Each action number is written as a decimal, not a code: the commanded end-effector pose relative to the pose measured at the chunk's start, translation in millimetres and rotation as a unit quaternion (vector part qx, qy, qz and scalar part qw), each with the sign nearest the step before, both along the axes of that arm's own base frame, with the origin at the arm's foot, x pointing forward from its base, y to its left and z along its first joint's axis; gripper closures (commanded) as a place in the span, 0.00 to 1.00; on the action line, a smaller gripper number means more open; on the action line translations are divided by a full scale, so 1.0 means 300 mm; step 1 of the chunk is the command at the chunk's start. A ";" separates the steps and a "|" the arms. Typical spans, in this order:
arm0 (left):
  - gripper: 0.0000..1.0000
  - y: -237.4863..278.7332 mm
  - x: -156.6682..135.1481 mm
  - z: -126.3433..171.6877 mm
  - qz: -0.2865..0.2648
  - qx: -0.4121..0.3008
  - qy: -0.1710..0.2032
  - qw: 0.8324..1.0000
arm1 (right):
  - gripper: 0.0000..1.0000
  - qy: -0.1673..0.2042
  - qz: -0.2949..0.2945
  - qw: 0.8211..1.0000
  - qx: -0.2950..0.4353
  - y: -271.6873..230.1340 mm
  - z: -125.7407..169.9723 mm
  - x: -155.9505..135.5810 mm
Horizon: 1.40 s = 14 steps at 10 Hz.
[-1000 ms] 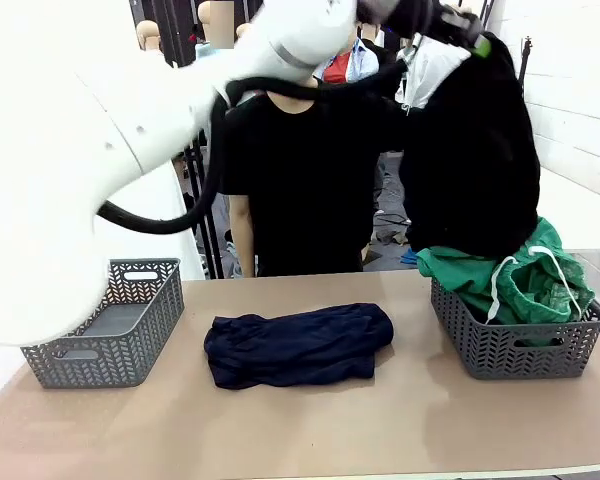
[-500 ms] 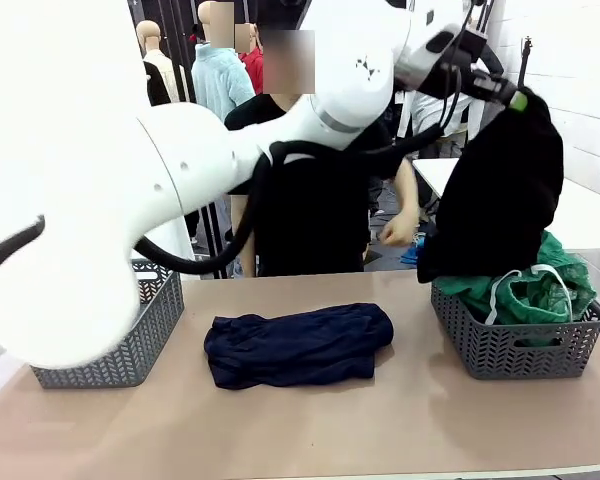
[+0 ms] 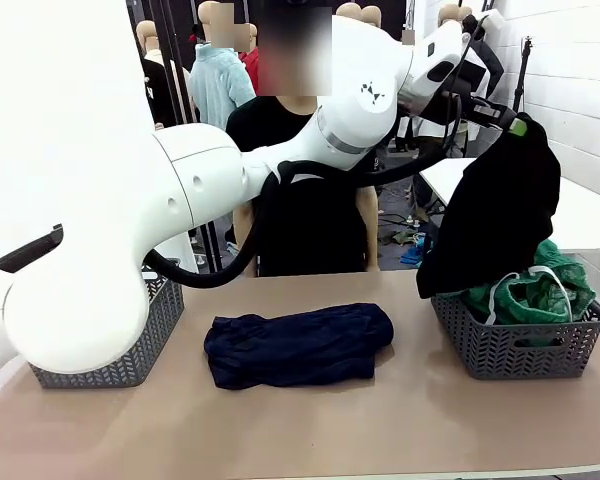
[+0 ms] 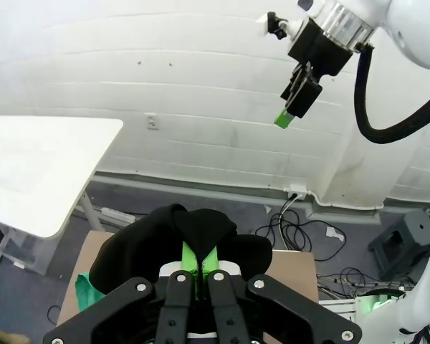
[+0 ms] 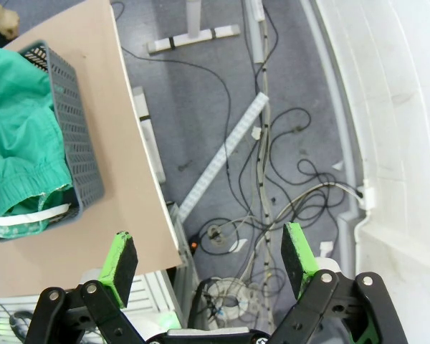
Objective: Sort the tops and bottoms.
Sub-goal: Sort the clothes according to human instructions.
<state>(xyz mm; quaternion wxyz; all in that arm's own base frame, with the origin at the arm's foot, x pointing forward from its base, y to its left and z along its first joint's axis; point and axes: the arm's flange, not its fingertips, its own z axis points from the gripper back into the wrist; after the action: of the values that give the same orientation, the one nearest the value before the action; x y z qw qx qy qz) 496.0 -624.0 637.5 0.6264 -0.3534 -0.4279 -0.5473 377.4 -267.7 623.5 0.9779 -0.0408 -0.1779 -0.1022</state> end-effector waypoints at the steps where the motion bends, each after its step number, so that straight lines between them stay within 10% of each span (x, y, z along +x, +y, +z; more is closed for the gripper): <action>1: 1.00 0.006 -0.005 0.025 0.001 -0.005 -0.007 1.000 | 0.00 0.005 0.004 1.000 -0.004 0.003 -0.008 -0.008; 7: 1.00 -0.271 0.277 -0.076 -0.095 -0.092 0.010 0.991 | 0.00 0.005 0.004 1.000 -0.004 0.003 -0.008 -0.008; 10: 1.00 -0.369 0.461 -0.274 -0.070 -0.084 0.096 0.989 | 0.00 0.005 0.004 1.000 -0.004 0.003 -0.008 -0.008; 14: 1.00 -0.498 0.446 -0.523 -0.093 0.000 0.148 0.984 | 0.00 0.005 0.004 1.000 -0.004 0.003 -0.008 -0.008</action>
<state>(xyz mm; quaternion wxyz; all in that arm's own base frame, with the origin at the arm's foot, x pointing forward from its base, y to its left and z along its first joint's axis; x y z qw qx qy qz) 530.5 -657.1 446.9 0.6243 -0.4809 -0.3156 -0.5285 377.4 -267.7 623.5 0.9779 -0.0408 -0.1778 -0.1022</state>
